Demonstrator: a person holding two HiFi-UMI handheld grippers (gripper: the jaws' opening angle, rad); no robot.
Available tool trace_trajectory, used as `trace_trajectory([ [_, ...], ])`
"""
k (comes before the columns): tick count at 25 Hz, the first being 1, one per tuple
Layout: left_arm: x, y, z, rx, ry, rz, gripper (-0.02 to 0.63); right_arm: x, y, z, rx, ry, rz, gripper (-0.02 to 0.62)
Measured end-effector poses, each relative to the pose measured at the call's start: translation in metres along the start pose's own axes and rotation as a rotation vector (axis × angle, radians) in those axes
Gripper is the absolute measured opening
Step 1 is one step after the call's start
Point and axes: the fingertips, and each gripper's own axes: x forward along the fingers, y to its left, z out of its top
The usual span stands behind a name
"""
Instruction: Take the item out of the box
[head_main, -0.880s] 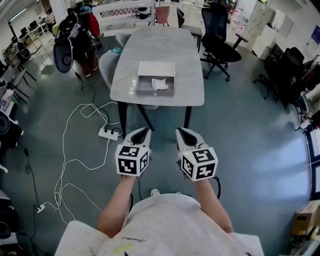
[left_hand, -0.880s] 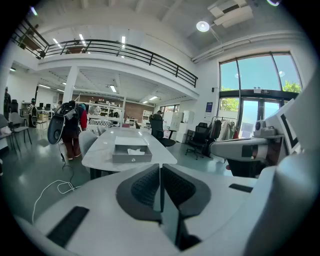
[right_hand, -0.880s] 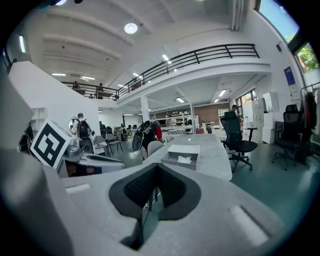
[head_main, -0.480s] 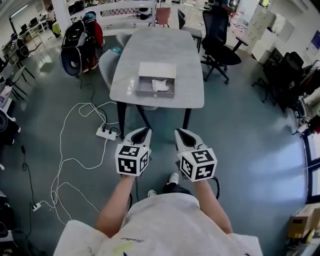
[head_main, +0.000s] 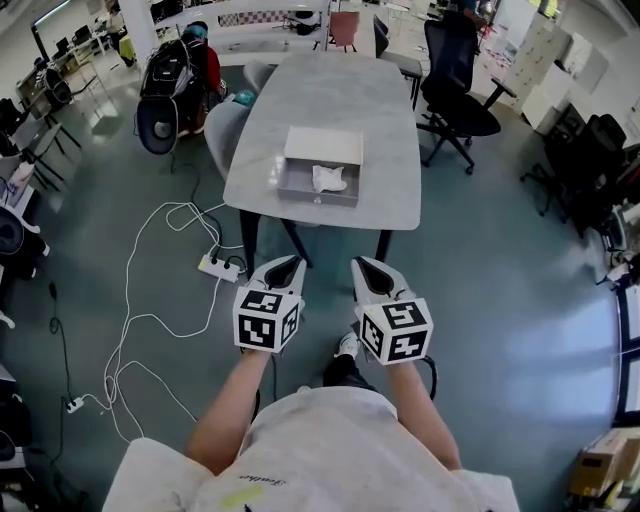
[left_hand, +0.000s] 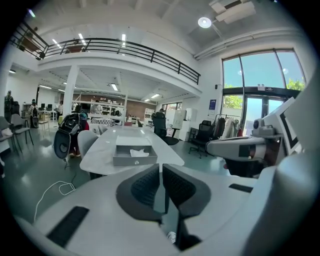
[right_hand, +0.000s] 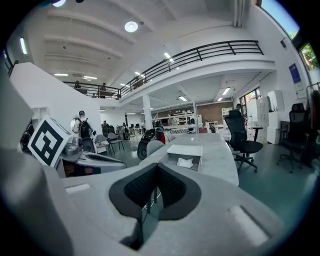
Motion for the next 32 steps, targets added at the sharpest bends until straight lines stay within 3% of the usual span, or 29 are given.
trace_trajectory([
  [21, 0.151, 0.013, 0.058, -0.017, 0.071, 0.084, 0.025, 0.097, -0.131, 0.039, 0.036, 0.012, 0.101, 0.005],
  [32, 0.19, 0.019, 0.058, -0.005, 0.117, 0.166, 0.025, 0.121, -0.164, 0.037, 0.05, 0.017, 0.18, 0.005],
])
